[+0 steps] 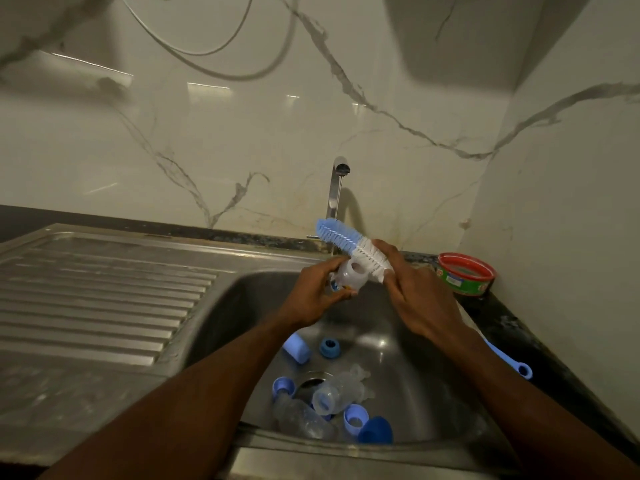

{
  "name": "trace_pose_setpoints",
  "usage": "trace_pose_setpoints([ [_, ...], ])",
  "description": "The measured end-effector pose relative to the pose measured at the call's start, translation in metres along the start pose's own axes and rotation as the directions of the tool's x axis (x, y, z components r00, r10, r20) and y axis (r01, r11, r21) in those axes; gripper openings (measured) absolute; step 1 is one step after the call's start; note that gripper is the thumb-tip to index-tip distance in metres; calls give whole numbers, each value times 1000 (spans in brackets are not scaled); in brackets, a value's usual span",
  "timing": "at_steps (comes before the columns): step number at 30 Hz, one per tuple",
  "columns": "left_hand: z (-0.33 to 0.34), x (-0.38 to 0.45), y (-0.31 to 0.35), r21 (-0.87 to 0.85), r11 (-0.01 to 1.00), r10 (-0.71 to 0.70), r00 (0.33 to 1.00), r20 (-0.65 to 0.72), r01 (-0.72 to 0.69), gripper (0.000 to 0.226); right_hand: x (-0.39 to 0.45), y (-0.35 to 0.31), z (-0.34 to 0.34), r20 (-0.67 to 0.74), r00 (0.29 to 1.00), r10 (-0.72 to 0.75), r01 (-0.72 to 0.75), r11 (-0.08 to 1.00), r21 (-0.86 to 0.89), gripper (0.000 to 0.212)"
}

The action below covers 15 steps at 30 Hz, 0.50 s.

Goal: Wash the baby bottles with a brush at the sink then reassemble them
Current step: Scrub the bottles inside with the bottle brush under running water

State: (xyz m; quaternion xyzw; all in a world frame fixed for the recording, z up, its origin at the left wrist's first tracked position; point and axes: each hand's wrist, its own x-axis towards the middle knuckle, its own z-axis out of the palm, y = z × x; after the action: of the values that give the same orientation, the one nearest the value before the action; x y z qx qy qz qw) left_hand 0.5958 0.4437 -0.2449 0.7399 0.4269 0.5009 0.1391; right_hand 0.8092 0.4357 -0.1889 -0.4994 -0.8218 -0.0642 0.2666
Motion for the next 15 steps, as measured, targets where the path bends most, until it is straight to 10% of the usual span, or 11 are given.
trace_pose_setpoints([
  [6, -9, 3, -3, 42, 994, -93, 971, -222, 105, 59, -9, 5, 1, -5, 999, 34, -34, 999, -22, 54],
  [15, -6, 3, 5, -27, 998, -59, 990, -129, 56, 60, -7, -7, -3, 31, 998, 59, -60, 998, 28, 61],
])
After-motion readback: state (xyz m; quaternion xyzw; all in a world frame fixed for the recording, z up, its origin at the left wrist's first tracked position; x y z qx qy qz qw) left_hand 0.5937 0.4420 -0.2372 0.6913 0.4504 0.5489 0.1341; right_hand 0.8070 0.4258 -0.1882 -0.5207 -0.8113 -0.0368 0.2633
